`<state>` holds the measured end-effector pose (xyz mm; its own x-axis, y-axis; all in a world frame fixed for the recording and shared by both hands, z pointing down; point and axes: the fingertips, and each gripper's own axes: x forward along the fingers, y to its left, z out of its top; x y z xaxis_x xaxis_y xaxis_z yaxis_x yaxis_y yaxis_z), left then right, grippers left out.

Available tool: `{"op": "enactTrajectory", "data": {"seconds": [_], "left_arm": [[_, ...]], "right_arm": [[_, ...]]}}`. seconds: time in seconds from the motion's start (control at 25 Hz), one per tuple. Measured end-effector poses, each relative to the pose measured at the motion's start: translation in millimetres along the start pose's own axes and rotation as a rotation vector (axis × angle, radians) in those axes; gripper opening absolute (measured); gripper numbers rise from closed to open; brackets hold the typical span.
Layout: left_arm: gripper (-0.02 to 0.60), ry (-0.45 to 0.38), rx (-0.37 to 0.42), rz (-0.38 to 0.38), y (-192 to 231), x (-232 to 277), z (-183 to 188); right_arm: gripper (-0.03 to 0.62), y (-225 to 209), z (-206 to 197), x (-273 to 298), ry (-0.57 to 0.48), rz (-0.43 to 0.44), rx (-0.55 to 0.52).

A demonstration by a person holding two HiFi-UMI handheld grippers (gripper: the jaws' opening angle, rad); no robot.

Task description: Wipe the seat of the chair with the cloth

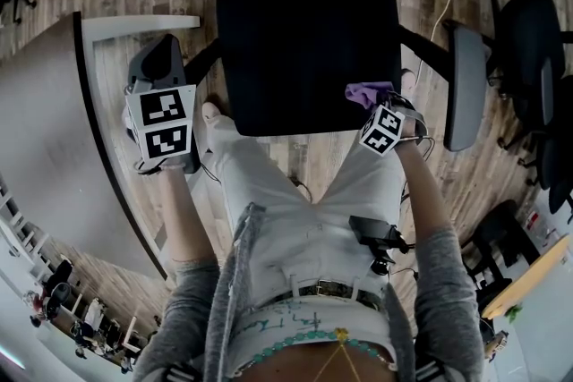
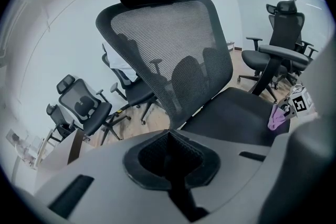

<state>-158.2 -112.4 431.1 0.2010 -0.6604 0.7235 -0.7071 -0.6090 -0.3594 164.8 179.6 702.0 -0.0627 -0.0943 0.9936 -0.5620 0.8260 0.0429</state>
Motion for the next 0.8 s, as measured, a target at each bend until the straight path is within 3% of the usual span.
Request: {"op": "enactTrajectory", "data": {"seconds": [0.56,0.8], "left_arm": [[0.003,0.0,-0.007,-0.006,-2.2,-0.5,2.8],[0.003,-0.001,-0.011,-0.011,-1.6,0.9,2.1]], "right_arm": [[0.048,-10.8,-19.5,-3.4,0.022,0.016,0.035],[0.048,-8.1,-5.9,-19.6,-0.066,0.006,0.041]]}}
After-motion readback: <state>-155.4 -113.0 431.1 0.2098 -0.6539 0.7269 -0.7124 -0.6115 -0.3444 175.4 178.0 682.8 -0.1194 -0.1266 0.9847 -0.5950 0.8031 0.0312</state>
